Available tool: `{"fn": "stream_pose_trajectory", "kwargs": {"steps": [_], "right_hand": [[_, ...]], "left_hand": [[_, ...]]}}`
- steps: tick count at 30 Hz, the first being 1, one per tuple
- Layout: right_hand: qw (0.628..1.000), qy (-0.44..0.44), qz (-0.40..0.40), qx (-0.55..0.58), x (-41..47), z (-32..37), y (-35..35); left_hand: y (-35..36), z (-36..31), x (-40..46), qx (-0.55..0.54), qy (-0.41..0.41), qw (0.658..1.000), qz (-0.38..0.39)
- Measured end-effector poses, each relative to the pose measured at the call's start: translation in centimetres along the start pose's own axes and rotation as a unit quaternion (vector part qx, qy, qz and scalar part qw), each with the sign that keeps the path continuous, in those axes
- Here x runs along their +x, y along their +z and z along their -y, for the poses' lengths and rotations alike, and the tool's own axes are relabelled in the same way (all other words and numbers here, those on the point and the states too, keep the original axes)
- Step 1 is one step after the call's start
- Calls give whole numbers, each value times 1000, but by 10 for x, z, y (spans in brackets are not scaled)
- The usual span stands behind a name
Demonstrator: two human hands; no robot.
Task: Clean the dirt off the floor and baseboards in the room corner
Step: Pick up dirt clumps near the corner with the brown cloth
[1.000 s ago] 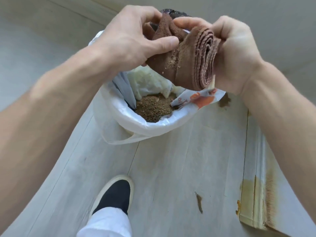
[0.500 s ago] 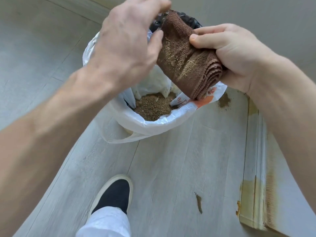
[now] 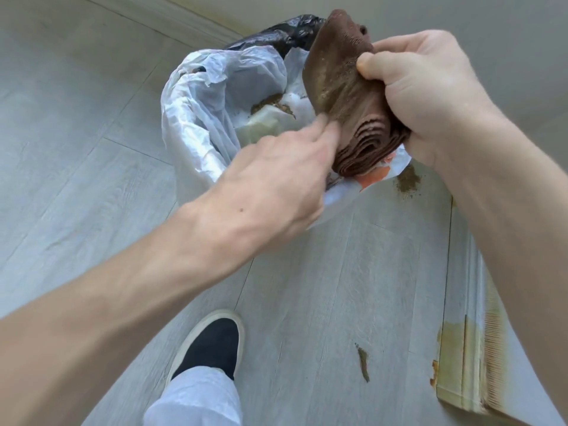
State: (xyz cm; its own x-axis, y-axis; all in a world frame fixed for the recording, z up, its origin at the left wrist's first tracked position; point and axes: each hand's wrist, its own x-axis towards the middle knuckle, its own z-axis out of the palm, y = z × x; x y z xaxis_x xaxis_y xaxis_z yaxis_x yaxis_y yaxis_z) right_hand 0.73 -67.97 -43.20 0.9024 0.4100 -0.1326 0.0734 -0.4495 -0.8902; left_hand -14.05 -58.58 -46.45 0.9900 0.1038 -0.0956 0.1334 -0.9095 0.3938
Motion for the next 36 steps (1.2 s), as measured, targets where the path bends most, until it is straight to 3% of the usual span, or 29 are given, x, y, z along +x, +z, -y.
{"fn": "stream_pose_trajectory", "kwargs": {"steps": [2,4,6,8,9,11,13,15,17,20,22,24,25,27,29,31,34,36], "right_hand": [[1000,2,-4,-17,-2,-1,-2],[1000,3,-1,-23,-3,0,-2],[999,-4,0,-32,-4,2,-2],[999,-12,-4,-50,-4,4,-3],[998,-15,-7,-58,-4,5,-5],[998,-12,-4,-64,-4,4,-7],[998,-6,-3,-64,-3,4,-7],[998,-7,-2,-70,-3,3,-6],[997,-5,-4,-73,-4,1,-5],[999,3,-7,-47,-6,-2,-6],[999,-3,-5,-34,-9,-2,-5],[1000,7,-15,-18,-12,-4,-3],[1000,13,-21,-7,-13,-7,-4],[999,17,-28,12,-14,-9,-6],[999,7,-39,24,-15,-8,-7],[997,6,-61,39,-13,-9,-8],[992,14,-82,97,-11,-13,-8],[980,33,-94,171,-10,-13,-7]], "left_hand": [[-6,13,1,16,-45,996,-70],[-16,16,1,-48,-36,987,-147],[-16,11,5,-62,16,992,-113],[-10,16,14,-10,-27,999,-29],[-11,21,18,1,-66,997,-27],[-23,28,19,-11,-73,990,-122],[-28,20,18,-71,-7,982,-172],[-19,15,21,-46,9,995,-85],[-14,21,24,-10,-63,997,-32],[-22,18,20,-64,-13,990,-127],[-19,14,22,-59,30,994,-92],[-19,18,29,-24,-27,998,-41],[-20,21,32,-19,-53,997,-59],[-26,15,27,-48,-11,989,-140],[-20,9,23,-54,54,991,-114],[-13,9,16,-14,36,998,-49],[-16,7,10,-55,34,990,-125],[-11,-1,5,-50,66,993,-81]]}}
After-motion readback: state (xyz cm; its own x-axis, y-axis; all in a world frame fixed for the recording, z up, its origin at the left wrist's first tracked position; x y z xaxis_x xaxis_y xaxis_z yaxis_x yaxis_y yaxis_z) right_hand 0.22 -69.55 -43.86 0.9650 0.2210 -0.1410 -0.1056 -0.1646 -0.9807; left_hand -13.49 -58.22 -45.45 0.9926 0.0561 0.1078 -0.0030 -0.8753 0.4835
